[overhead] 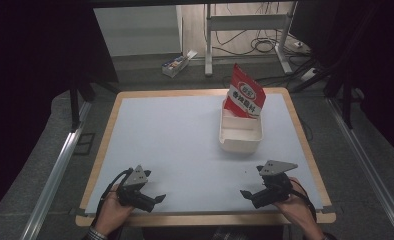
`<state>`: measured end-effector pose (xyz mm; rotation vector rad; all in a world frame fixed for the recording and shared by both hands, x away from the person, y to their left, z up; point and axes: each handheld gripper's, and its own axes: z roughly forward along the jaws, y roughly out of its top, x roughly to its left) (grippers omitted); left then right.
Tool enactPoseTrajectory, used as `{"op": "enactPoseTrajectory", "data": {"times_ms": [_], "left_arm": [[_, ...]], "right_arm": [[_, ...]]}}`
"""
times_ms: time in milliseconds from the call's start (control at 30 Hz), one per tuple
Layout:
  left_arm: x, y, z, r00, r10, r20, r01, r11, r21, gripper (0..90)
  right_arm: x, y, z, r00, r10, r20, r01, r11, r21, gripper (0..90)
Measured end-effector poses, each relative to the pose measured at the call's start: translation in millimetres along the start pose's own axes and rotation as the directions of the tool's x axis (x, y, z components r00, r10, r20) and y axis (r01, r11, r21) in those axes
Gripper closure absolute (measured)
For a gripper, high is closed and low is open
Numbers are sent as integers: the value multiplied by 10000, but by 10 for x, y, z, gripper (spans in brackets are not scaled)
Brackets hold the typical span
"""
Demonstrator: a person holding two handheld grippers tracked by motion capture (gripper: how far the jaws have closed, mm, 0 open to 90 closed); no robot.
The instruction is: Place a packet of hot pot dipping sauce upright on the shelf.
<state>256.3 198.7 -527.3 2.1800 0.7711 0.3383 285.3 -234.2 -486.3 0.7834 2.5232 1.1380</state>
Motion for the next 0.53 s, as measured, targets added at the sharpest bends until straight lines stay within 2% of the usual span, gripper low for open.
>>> {"op": "enactPoseTrajectory", "data": {"times_ms": [200,333,533], "left_arm": [[-3,-1,7,10000,9,16,-9,10000,49,16],[-4,-1,9,10000,10,10,-10,10000,79,16],[1,2,13,10000,-14,24,14,9999,109,17]], "right_arm": [[25,-81,-5,9999,132,-83,-130,9998,153,0],[25,-127,21,9999,143,-70,-140,9990,436,0],[-10,-135,11,9996,278,41,-279,9989,384,0]]}}
